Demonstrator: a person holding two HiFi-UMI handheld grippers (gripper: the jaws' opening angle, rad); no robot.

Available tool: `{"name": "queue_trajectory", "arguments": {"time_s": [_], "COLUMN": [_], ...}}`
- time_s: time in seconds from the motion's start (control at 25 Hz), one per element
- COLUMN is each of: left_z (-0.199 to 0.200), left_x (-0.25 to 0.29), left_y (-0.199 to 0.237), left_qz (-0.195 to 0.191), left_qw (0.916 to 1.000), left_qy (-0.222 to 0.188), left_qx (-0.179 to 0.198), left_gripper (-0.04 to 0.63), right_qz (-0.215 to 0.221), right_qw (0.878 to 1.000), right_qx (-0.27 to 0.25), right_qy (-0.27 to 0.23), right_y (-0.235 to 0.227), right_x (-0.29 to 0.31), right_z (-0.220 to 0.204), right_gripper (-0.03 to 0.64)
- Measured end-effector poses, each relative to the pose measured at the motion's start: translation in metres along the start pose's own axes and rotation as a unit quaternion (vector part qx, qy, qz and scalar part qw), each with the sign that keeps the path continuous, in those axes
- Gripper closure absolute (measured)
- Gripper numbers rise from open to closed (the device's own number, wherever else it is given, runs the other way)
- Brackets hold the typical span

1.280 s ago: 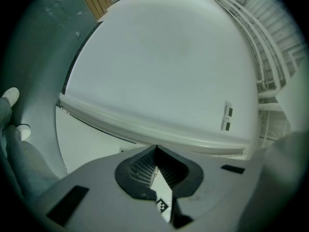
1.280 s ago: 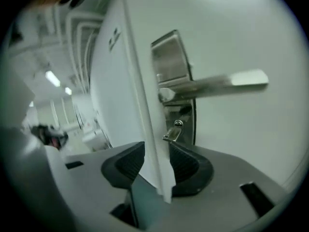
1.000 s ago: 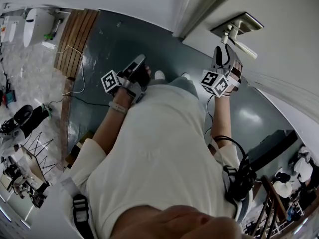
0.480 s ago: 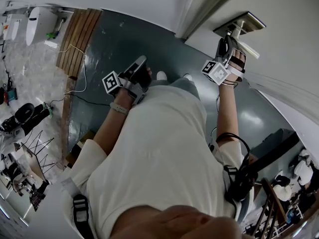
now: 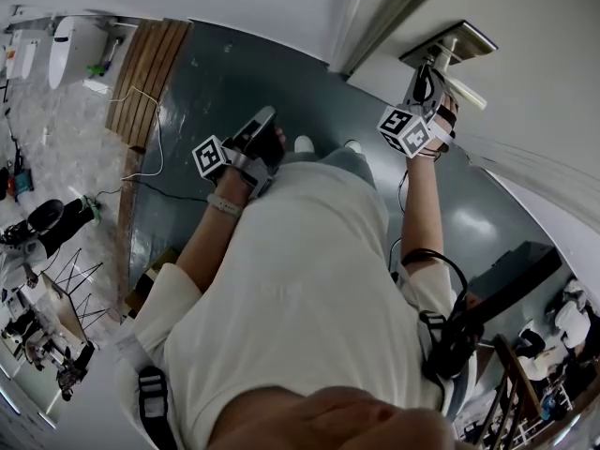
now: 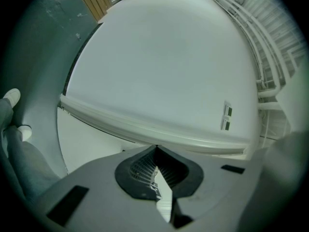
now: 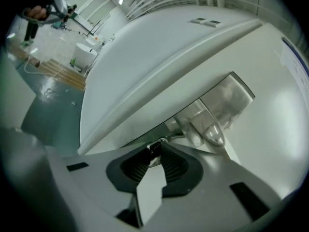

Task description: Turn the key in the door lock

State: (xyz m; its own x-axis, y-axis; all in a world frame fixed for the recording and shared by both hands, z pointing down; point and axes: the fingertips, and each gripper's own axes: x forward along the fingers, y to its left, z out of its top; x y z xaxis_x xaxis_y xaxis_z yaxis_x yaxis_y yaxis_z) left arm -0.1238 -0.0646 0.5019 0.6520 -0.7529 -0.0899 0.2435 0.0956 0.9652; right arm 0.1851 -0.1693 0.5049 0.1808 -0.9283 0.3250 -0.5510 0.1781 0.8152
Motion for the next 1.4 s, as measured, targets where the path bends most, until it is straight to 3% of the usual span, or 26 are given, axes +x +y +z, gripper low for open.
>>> {"name": "queue_trajectory", "arguments": {"time_s": [0.12, 0.28, 0.36, 0.4, 0.44, 0.56, 0.68, 0.8, 0.88, 1.04, 1.2, 1.28, 1.32, 1.4], "left_z": [0.001, 0.002, 0.002, 0.002, 0.002, 0.003, 0.003, 0.004, 0.004, 0.005, 0.006, 0.007, 0.007, 0.007], "left_x": [0.0, 0.0, 0.001, 0.001, 0.001, 0.001, 0.0, 0.0, -0.001, -0.002, -0.004, -0.004, -0.004, -0.003], "left_y": [0.0, 0.0, 0.0, 0.0, 0.0, 0.0, 0.001, 0.001, 0.001, 0.0, 0.0, 0.0, 0.001, 0.001], "left_qz": [0.002, 0.002, 0.002, 0.003, 0.003, 0.003, 0.004, 0.005, 0.004, 0.005, 0.005, 0.005, 0.005, 0.004], "left_qw": [1.0, 1.0, 1.0, 1.0, 1.0, 1.0, 1.0, 1.0, 1.0, 1.0, 0.9999, 0.9999, 0.9999, 0.9999], "left_qy": [0.0, 0.0, -0.001, -0.001, -0.001, 0.0, -0.001, -0.003, -0.004, -0.007, -0.009, -0.01, -0.01, -0.009], "left_qx": [-0.002, -0.003, -0.003, -0.003, -0.003, -0.002, -0.002, -0.002, -0.002, -0.003, -0.005, -0.006, -0.007, -0.008], "left_gripper": [0.588, 0.588, 0.588, 0.588, 0.588, 0.588, 0.588, 0.588, 0.588, 0.588, 0.588, 0.588, 0.588, 0.588], "right_qz": [0.013, 0.027, 0.041, 0.052, 0.066, 0.105, 0.125, 0.151, 0.164, 0.183, 0.197, 0.203, 0.205, 0.208], "right_qw": [0.996, 0.98, 0.962, 0.947, 0.925, 0.841, 0.779, 0.685, 0.626, 0.526, 0.406, 0.366, 0.354, 0.345], "right_qx": [0.087, 0.199, 0.27, 0.318, 0.373, 0.53, 0.613, 0.709, 0.759, 0.825, 0.888, 0.904, 0.908, 0.911], "right_qy": [0.0, -0.002, -0.01, -0.016, -0.022, -0.039, -0.05, -0.066, -0.076, -0.092, -0.091, -0.089, -0.089, -0.092], "right_y": [-0.001, -0.005, -0.006, -0.006, -0.006, -0.006, -0.006, -0.006, -0.007, -0.009, -0.006, -0.004, -0.004, -0.004], "right_x": [-0.001, -0.001, -0.001, -0.001, -0.001, 0.0, 0.0, 0.0, 0.0, -0.001, -0.004, -0.004, -0.004, -0.004], "right_z": [0.0, 0.0, -0.001, -0.002, -0.004, -0.008, -0.009, -0.008, -0.008, -0.009, -0.011, -0.012, -0.013, -0.013], "right_gripper": [0.543, 0.545, 0.545, 0.545, 0.545, 0.551, 0.552, 0.558, 0.559, 0.56, 0.558, 0.557, 0.557, 0.555]}}
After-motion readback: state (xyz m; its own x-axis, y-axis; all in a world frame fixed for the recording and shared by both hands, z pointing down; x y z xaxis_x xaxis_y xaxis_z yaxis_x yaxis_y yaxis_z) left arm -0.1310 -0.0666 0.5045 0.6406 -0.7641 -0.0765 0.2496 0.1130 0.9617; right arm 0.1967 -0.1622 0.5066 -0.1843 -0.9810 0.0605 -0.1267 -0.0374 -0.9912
